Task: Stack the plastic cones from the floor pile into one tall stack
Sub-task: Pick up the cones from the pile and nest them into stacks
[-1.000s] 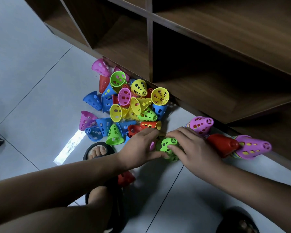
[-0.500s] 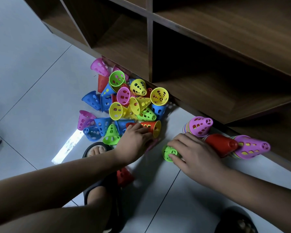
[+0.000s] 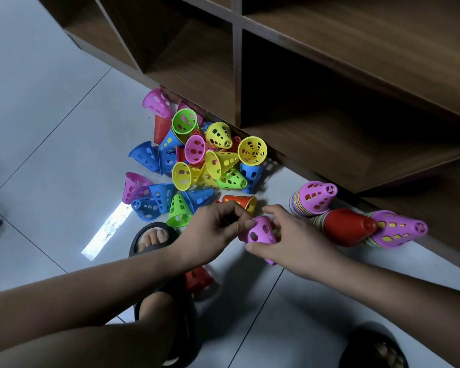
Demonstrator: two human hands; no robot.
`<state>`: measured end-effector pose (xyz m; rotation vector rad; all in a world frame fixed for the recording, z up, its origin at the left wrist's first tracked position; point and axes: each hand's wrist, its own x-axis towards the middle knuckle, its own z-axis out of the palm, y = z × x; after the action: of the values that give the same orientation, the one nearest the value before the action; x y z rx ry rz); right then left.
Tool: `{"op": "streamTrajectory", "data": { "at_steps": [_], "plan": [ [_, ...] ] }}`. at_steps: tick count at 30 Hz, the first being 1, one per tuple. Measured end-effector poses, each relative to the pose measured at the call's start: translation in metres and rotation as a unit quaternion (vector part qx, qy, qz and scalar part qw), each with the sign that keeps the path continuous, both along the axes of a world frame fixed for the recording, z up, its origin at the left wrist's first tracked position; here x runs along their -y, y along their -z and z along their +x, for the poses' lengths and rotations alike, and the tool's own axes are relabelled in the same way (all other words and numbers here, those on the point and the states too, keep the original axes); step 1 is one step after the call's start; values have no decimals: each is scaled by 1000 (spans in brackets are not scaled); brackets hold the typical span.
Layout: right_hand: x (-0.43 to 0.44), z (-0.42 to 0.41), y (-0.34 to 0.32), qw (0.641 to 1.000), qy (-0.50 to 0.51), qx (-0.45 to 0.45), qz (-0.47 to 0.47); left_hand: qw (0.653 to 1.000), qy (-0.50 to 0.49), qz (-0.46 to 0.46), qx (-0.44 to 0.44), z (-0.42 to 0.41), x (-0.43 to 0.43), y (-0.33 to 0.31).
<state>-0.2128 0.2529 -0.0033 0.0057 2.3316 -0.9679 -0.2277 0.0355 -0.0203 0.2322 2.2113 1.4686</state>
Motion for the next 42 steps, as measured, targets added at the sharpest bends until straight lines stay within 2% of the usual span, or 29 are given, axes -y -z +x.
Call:
{"op": "streamTrajectory", "data": {
  "at_steps": [2, 4, 7, 10, 15, 18, 26, 33, 37, 42],
  "plan": [
    [-3, -2, -2, 1000, 9, -5, 8, 1000, 21, -6, -10, 0, 7, 5],
    [-11, -4, -4, 998, -28, -41, 44, 990, 111, -66, -53, 4, 25, 17],
    [-26, -2, -9, 985, -104, -84, 108, 946, 264, -174, -77, 15, 58, 38],
    [-30, -1, -4, 969, -170, -45, 174, 904, 357, -217, -84, 24, 82, 50],
    [-22, 4, 12, 952, -211, -45, 216, 846, 418, -322, -70, 24, 95, 64],
    [-23, 6, 25, 943, -227, -47, 240, 829, 436, -347, -56, 25, 95, 70],
    [-27, 16, 55, 943, -232, -56, 232, 841, 413, -342, -74, 29, 87, 75],
    [-13, 9, 65, 959, -177, -120, 184, 900, 309, -285, -116, 26, 84, 67],
    [1, 8, 68, 979, -143, -90, 117, 934, 244, -229, -128, 17, 79, 62],
    [10, 12, 77, 994, -104, -30, 15, 942, 209, -216, -148, 12, 64, 52]
  ]
}}
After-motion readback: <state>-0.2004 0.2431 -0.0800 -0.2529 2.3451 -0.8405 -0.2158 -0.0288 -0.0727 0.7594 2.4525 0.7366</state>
